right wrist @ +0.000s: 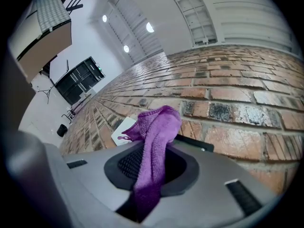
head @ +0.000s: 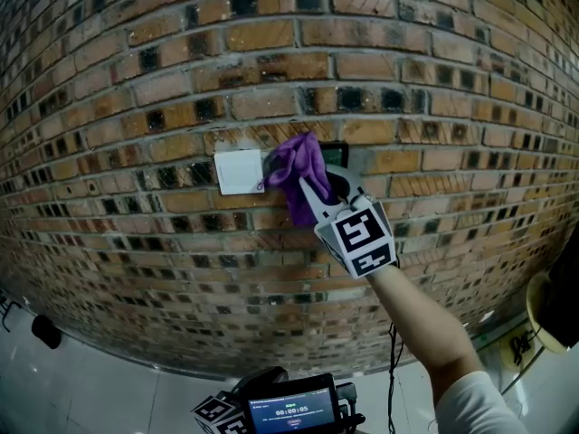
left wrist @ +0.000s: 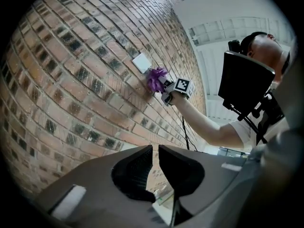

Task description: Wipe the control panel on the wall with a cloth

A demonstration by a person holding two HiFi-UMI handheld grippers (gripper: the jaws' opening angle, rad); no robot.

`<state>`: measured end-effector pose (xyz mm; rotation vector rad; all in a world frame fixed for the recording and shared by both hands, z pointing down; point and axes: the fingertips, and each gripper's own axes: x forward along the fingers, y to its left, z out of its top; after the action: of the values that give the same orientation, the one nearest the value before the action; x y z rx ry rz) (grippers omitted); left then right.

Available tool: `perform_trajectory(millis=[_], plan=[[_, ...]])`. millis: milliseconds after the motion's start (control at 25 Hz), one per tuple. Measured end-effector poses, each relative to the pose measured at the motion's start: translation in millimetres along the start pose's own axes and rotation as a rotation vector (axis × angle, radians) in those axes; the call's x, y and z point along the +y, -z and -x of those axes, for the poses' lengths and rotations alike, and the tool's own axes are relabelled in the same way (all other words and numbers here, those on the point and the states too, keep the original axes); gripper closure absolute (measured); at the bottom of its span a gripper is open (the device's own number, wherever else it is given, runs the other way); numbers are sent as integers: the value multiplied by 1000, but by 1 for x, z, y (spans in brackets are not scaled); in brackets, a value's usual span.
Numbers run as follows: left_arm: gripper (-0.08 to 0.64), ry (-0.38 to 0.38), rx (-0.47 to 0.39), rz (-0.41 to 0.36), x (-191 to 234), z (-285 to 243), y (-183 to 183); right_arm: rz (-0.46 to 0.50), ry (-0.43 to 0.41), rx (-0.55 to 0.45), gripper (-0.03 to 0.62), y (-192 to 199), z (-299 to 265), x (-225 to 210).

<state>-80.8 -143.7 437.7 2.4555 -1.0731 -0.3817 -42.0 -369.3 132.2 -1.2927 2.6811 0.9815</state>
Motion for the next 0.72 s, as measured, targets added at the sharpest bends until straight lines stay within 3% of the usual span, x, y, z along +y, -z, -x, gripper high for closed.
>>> perform_trajectory(millis=[720], plan=[[526, 24, 28, -7, -7, -6, 6, 9, 127, 32, 511, 17, 43, -55]])
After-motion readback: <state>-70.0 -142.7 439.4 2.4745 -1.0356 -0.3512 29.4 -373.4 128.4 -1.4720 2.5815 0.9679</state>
